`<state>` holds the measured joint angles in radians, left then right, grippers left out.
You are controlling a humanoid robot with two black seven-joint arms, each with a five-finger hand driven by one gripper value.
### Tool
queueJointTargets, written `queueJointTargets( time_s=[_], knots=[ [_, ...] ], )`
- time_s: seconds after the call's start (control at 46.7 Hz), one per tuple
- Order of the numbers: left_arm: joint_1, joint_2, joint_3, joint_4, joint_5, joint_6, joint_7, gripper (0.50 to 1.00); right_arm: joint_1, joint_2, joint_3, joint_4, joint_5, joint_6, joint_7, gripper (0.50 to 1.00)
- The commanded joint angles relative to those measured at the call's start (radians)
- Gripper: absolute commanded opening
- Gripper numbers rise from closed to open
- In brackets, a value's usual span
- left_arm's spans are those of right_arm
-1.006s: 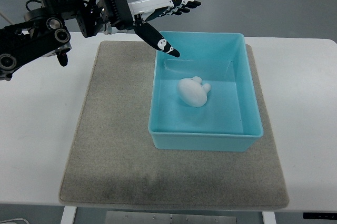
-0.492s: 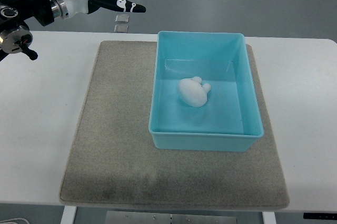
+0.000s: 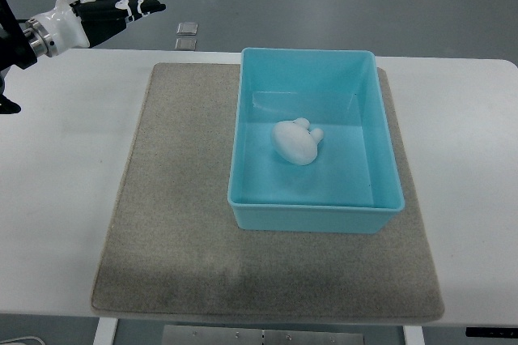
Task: Place white toy into blue box with left hand
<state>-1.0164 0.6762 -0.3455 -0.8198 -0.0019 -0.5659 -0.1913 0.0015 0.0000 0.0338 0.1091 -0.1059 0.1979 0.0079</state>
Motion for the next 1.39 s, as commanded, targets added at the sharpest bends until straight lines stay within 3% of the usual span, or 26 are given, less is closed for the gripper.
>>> queueJointTargets(
  time_s=[0.0, 0.385, 1.37],
  knots=[
    [0.019, -0.004, 0.000, 0.056, -0.041, -0.045, 0.004, 1.000, 0.000, 0.000, 0.000, 0.000, 0.000, 0.000, 0.000, 0.936],
    [0.067, -0.040, -0.009, 0.160, -0.230, -0.045, 0.174, 1.000, 0.000, 0.000, 0.000, 0.000, 0.000, 0.000, 0.000, 0.936],
    [0.097, -0.027, -0.095, 0.159, -0.259, -0.045, 0.176, 0.999, 0.000, 0.000, 0.000, 0.001, 0.000, 0.000, 0.000, 0.936]
  ],
)
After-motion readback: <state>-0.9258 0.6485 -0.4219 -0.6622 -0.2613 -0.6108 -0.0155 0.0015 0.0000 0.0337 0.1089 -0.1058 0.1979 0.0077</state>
